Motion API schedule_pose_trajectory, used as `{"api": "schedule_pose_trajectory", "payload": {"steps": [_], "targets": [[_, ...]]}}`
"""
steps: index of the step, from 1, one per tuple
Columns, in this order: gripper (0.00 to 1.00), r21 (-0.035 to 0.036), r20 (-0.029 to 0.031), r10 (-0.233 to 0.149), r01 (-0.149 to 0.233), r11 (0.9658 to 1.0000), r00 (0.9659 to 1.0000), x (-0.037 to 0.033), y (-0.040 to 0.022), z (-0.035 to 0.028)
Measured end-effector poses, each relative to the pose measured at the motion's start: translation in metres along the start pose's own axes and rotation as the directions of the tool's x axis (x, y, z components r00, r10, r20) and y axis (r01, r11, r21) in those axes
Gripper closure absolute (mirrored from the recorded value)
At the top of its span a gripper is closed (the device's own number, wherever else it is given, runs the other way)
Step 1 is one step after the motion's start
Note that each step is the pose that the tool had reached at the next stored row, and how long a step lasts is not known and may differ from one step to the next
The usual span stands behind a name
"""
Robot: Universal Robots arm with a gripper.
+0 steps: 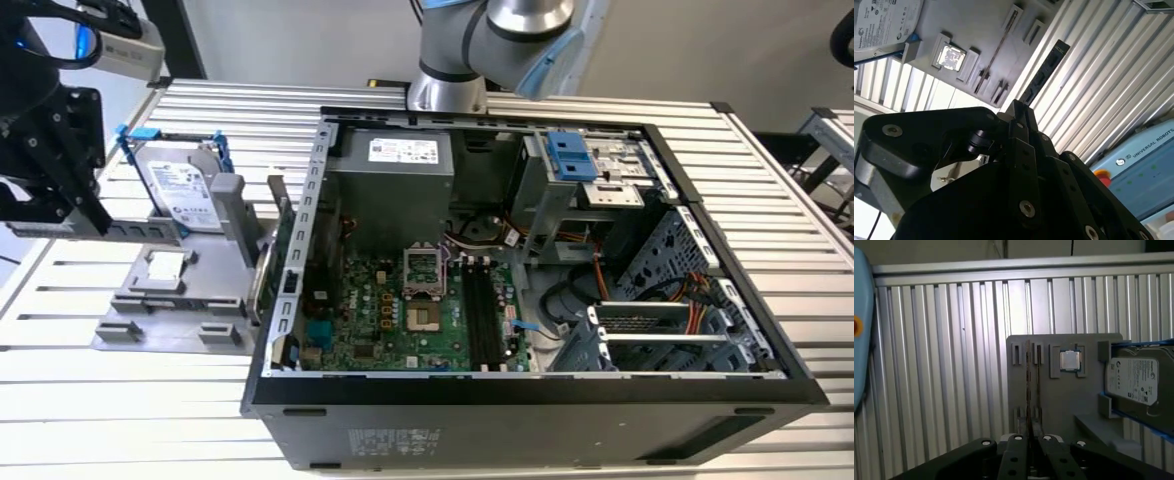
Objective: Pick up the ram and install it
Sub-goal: 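Pick up the ram and move it above insertion slot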
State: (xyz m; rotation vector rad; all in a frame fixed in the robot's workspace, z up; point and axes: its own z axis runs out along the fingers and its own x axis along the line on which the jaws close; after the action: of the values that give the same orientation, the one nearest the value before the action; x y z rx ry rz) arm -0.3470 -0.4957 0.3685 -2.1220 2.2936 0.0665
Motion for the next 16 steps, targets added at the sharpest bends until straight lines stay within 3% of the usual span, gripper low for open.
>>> {"api": "schedule_pose_trajectory", "payload": {"steps": [16], "targets": [[1.00, 0.0000, 0.0000, 0.000, 0.000, 1.0000, 1.0000, -0.0009, 0.0005, -0.0236]]}}
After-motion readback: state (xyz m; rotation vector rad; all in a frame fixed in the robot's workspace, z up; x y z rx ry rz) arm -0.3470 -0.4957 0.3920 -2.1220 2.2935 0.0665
